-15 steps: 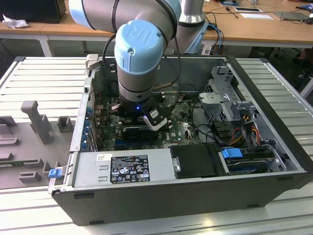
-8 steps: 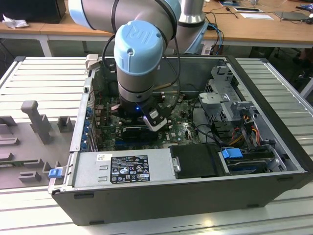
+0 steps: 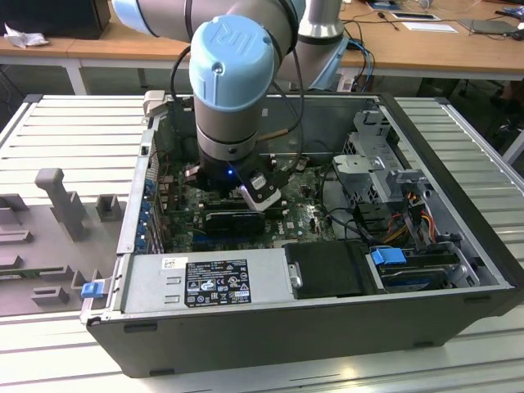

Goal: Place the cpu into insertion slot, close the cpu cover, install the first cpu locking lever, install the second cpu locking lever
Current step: 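Install the second cpu locking lever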

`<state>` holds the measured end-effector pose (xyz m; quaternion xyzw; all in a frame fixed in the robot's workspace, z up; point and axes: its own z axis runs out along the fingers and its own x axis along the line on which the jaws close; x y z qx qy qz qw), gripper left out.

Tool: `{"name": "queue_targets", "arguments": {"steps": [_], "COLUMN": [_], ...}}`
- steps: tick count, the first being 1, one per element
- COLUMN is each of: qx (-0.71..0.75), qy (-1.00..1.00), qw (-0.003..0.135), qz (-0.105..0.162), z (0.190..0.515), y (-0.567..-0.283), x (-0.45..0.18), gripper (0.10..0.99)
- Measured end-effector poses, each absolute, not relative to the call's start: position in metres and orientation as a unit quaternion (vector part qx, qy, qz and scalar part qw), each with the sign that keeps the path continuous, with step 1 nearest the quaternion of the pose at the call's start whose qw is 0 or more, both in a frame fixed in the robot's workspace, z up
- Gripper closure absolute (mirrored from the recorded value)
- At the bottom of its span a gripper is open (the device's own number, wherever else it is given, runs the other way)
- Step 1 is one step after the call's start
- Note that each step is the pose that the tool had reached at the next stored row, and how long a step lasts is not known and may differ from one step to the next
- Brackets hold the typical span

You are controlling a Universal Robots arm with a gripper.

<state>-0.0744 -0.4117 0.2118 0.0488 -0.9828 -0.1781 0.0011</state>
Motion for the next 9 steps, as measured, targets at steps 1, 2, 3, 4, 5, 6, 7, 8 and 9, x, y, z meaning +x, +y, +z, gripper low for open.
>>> {"name": "queue_targets", "arguments": {"steps": [1,2,3,4,5,6,7,8,9], "qx": [0.049,0.049,0.049,0.049,0.049,0.049,0.049,0.049,0.049], "qy": [-0.983,-0.983,-0.983,-0.983,-0.983,-0.983,-0.983,-0.983,-0.983], "qw": [0.001,0.001,0.001,0.001,0.001,0.001,0.001,0.001,0.001], "qz": [-0.178,-0.178,-0.178,-0.178,-0.178,-0.178,-0.178,-0.178,-0.178], "z": [0.213,0.216,0.219,0.221,0.223,0.224,0.224,0.224,0.224], "y": [-0.412,-0.412,-0.412,-0.412,-0.412,-0.412,-0.412,-0.412,-0.412], "x": [-0.074,-0.074,-0.074,-0.074,-0.074,-0.074,-0.074,-0.074,-0.074], "gripper": [0.980,0.980,0.980,0.980,0.980,0.980,0.980,0.980,0.980]}}
